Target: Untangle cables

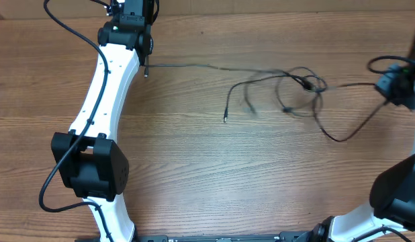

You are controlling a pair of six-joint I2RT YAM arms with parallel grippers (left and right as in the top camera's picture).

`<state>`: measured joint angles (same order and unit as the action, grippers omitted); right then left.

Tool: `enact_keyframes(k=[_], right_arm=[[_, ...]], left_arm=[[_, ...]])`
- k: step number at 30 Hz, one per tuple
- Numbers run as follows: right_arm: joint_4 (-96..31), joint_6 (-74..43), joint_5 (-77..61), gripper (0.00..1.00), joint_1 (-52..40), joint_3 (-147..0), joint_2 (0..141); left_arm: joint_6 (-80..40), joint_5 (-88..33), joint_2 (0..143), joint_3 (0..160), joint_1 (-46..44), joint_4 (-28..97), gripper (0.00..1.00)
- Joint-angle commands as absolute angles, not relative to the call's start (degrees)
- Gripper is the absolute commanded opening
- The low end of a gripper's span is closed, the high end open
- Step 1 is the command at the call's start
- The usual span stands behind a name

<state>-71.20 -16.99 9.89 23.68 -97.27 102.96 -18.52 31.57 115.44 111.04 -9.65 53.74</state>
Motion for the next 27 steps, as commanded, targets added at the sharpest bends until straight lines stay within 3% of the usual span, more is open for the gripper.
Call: enact_keyframes(k=[1,24,25,27], right_arm=[[-70.6,-18.0,10.6,0.04,25.8,-98.3,100.8],[-69.9,-18.0,8.7,0.04,28.5,-98.3,100.8],[-69.9,-18.0,8.4,0.04,28.5,-98.3,100.8],[-69.9,-18.0,8.2,0.04,28.5,-98.3,100.8]], left_arm=[[-19.7,33.5,114.6,111.8,-9.3,53.8,0.04],[-21.2,39.2,114.6,111.8,-5.0,57.0,0.04],[-21.2,38.9,114.6,111.8,-5.0,57.0,0.27],[-20.3,37.7,114.6,111.8,-5.2,57.0,0.88]])
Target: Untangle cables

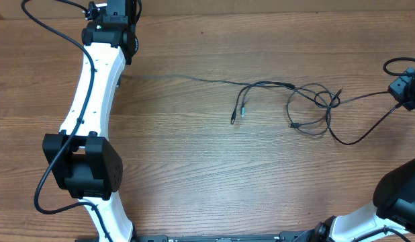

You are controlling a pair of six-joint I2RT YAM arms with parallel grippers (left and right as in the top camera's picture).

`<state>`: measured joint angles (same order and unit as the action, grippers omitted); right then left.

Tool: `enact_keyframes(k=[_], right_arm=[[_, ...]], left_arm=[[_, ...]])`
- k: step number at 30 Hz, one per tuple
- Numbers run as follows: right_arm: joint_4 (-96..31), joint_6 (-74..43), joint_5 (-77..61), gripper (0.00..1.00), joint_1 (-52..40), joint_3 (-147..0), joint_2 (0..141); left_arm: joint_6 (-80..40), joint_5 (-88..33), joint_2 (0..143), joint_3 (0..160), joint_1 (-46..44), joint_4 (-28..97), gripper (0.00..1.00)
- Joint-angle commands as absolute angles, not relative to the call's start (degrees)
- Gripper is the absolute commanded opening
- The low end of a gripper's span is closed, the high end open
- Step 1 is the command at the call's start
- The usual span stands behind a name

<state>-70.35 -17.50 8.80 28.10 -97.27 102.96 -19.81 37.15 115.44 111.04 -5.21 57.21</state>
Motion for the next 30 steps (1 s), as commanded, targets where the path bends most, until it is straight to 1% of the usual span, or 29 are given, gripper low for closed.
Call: enact_keyframes(k=[1,8,10,15,19,21,24,30], right_arm=[[-69.9,-18.0,8.2,0.04,28.5,-98.3,100.8],[-69.9,-17.8,5.5,0.04,27.9,-98.3,100.8],[-69.9,-17.6,3.9,0.04,27.2,-98.3,100.8],[-69.8,-17.5,3.7,0.04,23.9,-98.3,100.8],[-69.4,-16.1,3.8,0.04,20.7,-98.3,100.9],[-69.2,-16.0,3.7,0.04,19.5,-98.3,100.9],[-69.1,-16.0,3.7,0.04,18.0,-98.3,101.0],[-69.4,-15.0,3.7,0.04,16.9,-98.3,101.0]], left_arm=[[-19.5,37.0,114.6,111.8,-5.3,56.9,1.0],[-17.9,35.6,114.5,112.2,-7.4,56.5,1.0],[-15.5,32.4,114.1,112.4,-8.9,55.5,0.99],[-1.6,14.8,113.1,112.4,-14.7,50.6,1.0],[12.5,-2.0,113.1,112.4,-20.5,47.8,1.0],[20.0,-7.9,113.1,112.3,-23.1,47.5,0.99],[27.6,-10.7,114.4,112.2,-26.8,47.7,1.0],[35.7,-10.6,120.6,112.2,-29.3,50.3,1.0]])
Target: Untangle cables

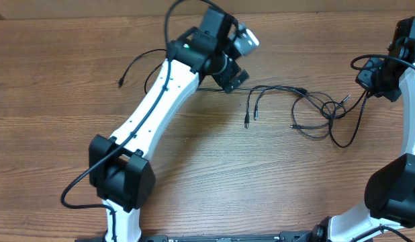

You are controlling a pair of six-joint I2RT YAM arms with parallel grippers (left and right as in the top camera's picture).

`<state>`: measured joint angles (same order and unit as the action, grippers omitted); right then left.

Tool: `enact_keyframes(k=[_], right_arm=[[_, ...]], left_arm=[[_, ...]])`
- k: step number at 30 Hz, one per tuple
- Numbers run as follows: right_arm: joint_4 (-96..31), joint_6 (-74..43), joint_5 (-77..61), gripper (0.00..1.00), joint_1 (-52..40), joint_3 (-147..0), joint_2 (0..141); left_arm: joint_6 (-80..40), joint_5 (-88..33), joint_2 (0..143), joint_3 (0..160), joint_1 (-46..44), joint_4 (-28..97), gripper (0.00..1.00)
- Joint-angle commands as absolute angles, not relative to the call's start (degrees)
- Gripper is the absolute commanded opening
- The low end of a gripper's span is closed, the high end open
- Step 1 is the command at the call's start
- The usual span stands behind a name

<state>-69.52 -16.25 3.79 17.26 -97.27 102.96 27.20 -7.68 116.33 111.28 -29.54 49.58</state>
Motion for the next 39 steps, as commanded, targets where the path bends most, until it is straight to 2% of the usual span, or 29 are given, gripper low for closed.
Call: enact_keyframes(k=[1,11,19,39], right_arm=[[-69.6,-14.9,3.7,0.04,16.9,-98.3,101.0],[-70.6,-14.7,3.7,0.04,16.9,-98.3,101.0],[-71.5,-14.7,3.7,0.04,15.6,-98.3,101.0],[-72.1,-14.7,3.7,0.05,12.3,-98.3,101.0]], left_arm=[[36.9,-10.6,121.9,112.2,-29.3,50.8,1.0],[43.5,-10.5,132.8,112.2,-29.0,50.6,0.99],[43.7,-14.6,133.8,112.2,-28.9,43.7,0.99],[43.6,-17.9,137.7,112.2,-28.9,40.1,1.0]])
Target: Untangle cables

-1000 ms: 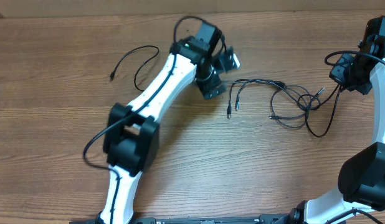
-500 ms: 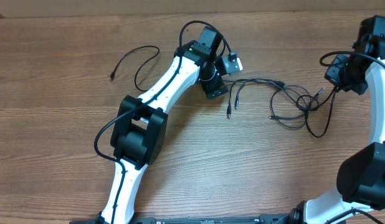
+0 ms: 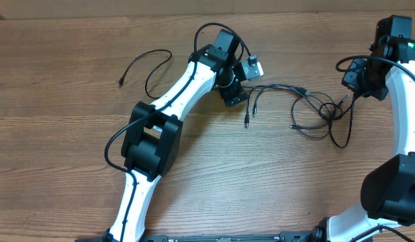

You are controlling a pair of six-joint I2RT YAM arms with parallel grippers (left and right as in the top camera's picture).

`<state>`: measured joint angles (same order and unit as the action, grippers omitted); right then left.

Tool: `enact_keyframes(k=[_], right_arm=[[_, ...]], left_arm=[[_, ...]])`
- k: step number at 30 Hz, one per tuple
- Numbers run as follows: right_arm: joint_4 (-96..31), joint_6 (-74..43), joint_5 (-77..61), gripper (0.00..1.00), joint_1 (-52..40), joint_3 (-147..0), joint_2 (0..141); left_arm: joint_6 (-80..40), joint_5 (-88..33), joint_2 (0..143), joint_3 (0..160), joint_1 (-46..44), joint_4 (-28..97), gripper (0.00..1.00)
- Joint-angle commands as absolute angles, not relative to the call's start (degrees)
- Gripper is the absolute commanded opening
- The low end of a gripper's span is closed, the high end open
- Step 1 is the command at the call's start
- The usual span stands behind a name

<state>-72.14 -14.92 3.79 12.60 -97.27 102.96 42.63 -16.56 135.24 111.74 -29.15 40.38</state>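
A thin black cable [image 3: 278,87] lies across the table. Its left part [image 3: 148,67] curls freely, with a plug end at the far left. It passes under my left arm and runs right into a tangle of loops [image 3: 319,111]. Two loose plug ends [image 3: 247,123] hang below the middle. My left gripper [image 3: 234,93] is down over the cable just right of the arm; its jaws are hidden from above. My right gripper [image 3: 358,77] sits at the far right, and a strand rises from a low loop [image 3: 342,142] into it.
The wooden table [image 3: 207,181] carries only the cable. My left arm's elbow [image 3: 150,138] crosses the middle left. The right arm's base [image 3: 392,191] stands at the lower right edge. The robot's own black leads loop near both wrists.
My left gripper has dropped slightly lower and to the right, onto the cable near the loose plug ends, and the arm's elbow has swung right. The right gripper moved slightly left. The cable barely changed.
At first each gripper held one end of the cable and the tangle was blurred in motion. Then they stood farther apart with the cable stretched. After that the left end lay curled and free at the far left. Now the left gripper is at the cable's middle.
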Motion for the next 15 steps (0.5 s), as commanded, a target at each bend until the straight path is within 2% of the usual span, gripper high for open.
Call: enact_keyframes(k=[1,5,6,15], right_arm=[[-72.1,-14.7,3.7,0.05,12.3,-98.3,101.0],[-72.1,-14.7,3.7,0.05,12.3,-98.3,101.0],[-72.1,-14.7,3.7,0.05,12.3,-98.3,101.0],[-72.2,-14.7,3.7,0.05,12.3,-98.3,101.0]], left_arm=[[43.5,-17.8,138.2,112.2,-28.9,40.1,1.0],[43.5,-17.8,139.1,112.2,-28.9,40.2,1.0],[43.5,-17.8,139.2,112.2,-28.9,40.1,0.96],[43.0,-17.6,139.2,112.2,-28.8,37.0,0.43]])
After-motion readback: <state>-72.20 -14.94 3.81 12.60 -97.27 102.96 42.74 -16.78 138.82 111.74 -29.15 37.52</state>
